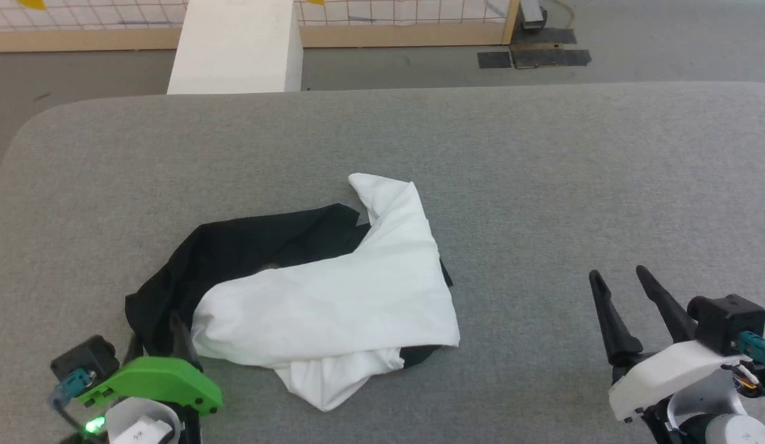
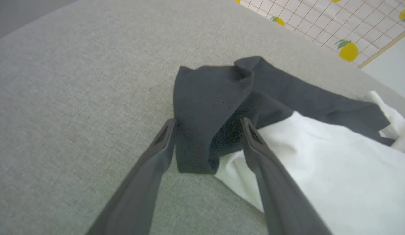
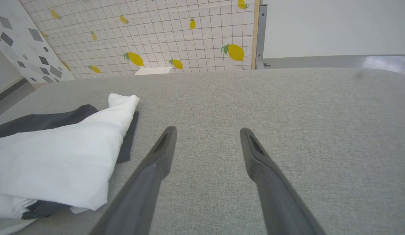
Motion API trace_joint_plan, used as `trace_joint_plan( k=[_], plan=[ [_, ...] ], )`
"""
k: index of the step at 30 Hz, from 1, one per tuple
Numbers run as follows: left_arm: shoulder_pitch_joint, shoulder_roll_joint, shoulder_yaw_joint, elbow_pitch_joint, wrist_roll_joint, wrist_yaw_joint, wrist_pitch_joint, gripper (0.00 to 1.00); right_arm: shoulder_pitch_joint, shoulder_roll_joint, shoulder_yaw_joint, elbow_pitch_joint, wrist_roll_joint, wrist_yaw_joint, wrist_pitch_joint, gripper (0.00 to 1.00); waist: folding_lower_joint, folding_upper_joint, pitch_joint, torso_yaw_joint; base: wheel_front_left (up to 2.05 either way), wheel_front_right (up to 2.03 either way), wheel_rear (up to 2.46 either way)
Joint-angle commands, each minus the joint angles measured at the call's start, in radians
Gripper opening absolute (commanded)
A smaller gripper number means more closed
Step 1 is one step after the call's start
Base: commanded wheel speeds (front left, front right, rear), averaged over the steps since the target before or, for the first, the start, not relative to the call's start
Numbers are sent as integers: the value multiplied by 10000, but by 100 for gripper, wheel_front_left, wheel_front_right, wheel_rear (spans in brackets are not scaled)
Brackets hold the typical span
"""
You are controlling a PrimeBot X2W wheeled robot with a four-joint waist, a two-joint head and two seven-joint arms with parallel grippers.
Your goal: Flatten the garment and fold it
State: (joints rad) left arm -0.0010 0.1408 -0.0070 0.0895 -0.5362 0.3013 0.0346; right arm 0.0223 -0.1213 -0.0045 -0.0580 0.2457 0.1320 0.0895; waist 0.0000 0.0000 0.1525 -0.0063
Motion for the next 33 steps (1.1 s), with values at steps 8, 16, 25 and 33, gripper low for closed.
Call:
trace_joint_plan(
  k=[8,16,25,33],
  plan=[
    [-613,-357,-285,-491,839,-1114,-2867,100,-485,-1201,2720,-140,281,-13,648,100,0,0,334,648,0,0,0],
    [-1026,-802,-484,-952,1791,-1584,-2960,100,-1589,-2559,5214,586,230,-13,1641,100,0,0,822,1374,0,0,0],
    [-1157,-901,-795,-940,1640,-1632,-2962,100,-2691,-2243,5403,2058,163,-13,1358,44,0,0,1172,1950,0,0,0],
    [-1150,-904,-1059,-797,1471,-1505,-2963,100,-3395,-2136,3101,2471,-117,-13,565,0,0,0,1075,2100,0,0,0]
  ],
)
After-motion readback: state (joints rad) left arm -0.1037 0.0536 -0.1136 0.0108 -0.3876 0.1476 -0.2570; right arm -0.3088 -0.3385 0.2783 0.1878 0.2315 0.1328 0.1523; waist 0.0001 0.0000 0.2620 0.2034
